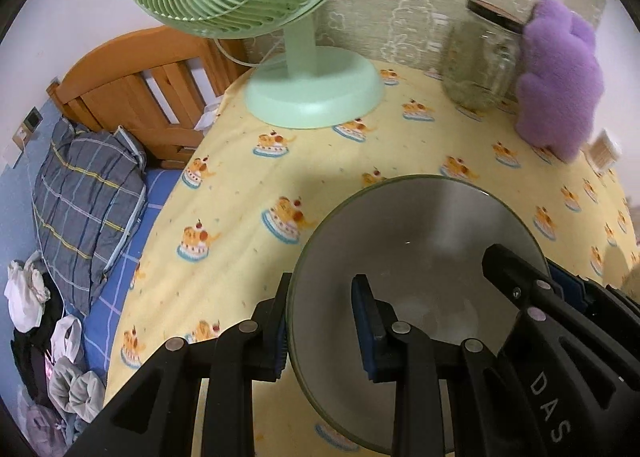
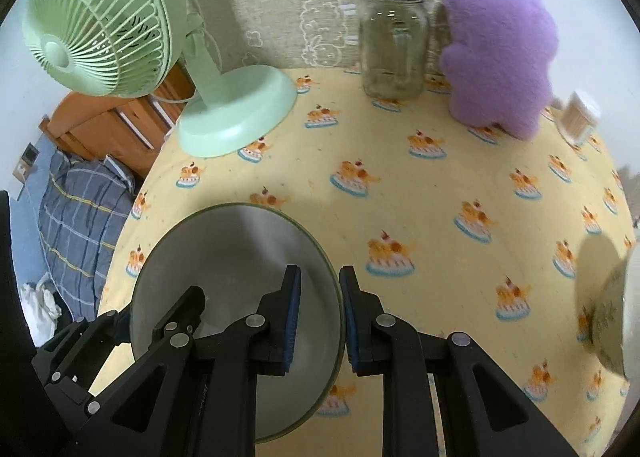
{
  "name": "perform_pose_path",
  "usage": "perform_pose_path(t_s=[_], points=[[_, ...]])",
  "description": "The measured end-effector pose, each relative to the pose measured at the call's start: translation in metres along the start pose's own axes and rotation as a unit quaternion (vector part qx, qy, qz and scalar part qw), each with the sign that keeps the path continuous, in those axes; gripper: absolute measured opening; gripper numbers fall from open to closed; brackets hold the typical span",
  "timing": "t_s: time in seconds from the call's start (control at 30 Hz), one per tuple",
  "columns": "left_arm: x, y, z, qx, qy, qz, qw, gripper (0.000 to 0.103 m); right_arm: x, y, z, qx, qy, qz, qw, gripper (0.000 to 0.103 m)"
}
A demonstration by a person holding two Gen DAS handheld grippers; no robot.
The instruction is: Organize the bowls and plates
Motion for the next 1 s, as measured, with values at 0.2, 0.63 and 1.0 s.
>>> perform_pose_path(t_s=[0.2, 0.63, 1.0], points=[[-0.030, 0.009, 0.013, 0.017, 0.013, 0.014, 0.9997, 0.027, -0.031, 0.010, 0.016, 0.019, 0.010, 0.013, 1.000, 0.023], [-0.105, 0.021, 0.042, 0.078, 0.051, 0.056, 0.9941, 0.027, -0.120, 0.018, 0.058, 0.073, 0.054, 0.050, 0.995, 0.023], [-0.141, 0.027, 0.091, 0.114, 0.061, 0.096, 0.9868, 0.027, -0.168, 0.023, 0.114, 0.105, 0.075, 0.091, 0.987, 0.023]])
Point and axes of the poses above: each gripper's, at about its wrist camera, not at the fingertips, and x roughly the way its jaws point, y to its right, z to its underside, the point moved 7 cm from there along x, roughly the way its jaws point, and after that the axes turned 1 degree about x, right-handed, at the moved point
